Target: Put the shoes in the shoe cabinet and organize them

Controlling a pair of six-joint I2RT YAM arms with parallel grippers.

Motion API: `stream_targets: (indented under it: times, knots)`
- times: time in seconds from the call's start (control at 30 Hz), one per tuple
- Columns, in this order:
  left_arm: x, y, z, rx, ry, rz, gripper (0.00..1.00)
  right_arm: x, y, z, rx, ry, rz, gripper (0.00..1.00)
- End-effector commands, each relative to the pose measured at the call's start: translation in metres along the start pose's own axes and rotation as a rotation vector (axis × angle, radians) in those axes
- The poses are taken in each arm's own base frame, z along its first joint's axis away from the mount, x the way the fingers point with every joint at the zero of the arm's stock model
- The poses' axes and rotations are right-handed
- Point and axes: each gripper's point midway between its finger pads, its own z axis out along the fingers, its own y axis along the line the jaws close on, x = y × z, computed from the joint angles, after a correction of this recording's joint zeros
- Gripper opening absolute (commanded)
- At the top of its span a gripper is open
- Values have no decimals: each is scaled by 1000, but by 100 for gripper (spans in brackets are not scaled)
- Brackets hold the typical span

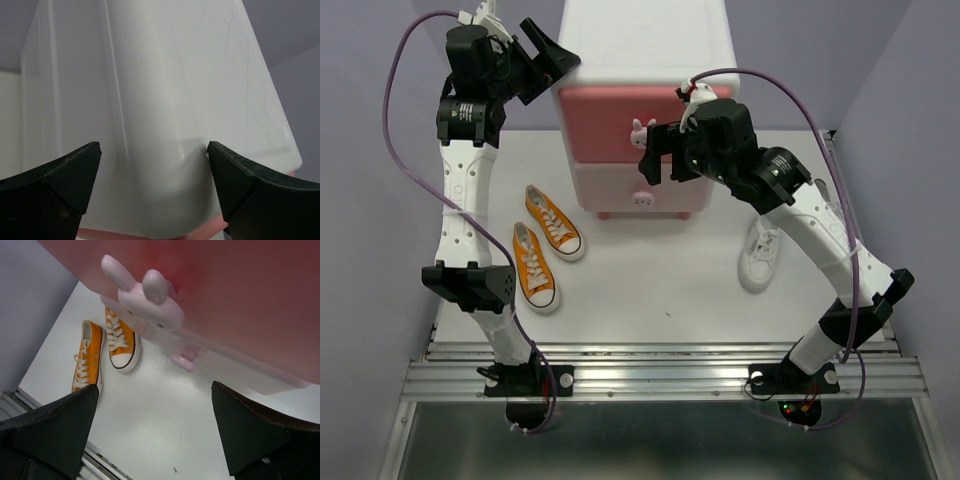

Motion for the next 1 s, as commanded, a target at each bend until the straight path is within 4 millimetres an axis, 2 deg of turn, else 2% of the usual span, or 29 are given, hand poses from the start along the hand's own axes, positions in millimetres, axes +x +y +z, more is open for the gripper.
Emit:
stream_targets:
  times: [0.0, 0.03, 0.17, 0.2, 0.3, 0.33, 0.37, 0.4, 0.5, 0.53, 0.57, 0.97]
  knots:
    - [-14, -19, -8, 48, -46, 47, 99, -26, 15, -4, -9, -85, -31, 100]
    - [-12, -15, -4, 41, -36, 48, 99, -28, 12, -3, 10, -95, -22, 100]
    - [-4, -6, -1, 21, -3, 64, 99, -35, 22, 2, 45, -140, -9, 100]
    - [-1, -2, 2, 12, 8, 65, 98, -41, 16, 6, 92, -164, 15, 100]
    - [11, 9, 7, -12, 51, 58, 96, -45, 30, 13, 102, -197, 27, 100]
    - [13, 10, 8, -13, 60, 55, 94, -52, 21, 13, 162, -230, 62, 100]
    - [16, 13, 9, -17, 70, 54, 94, -55, 25, 13, 171, -247, 78, 100]
    - [19, 14, 11, -22, 77, 57, 92, -61, 19, 15, 233, -287, 114, 100]
    - [24, 19, 13, -37, 90, 62, 92, -65, 23, 17, 282, -325, 100, 100]
    - [26, 20, 13, -42, 96, 60, 92, -69, 16, 18, 335, -345, 99, 100]
    - [27, 21, 13, -46, 99, 60, 92, -68, 19, 20, 338, -344, 87, 100]
    - [40, 42, 17, -114, 138, 65, 93, -76, 4, 30, 474, -407, 121, 98]
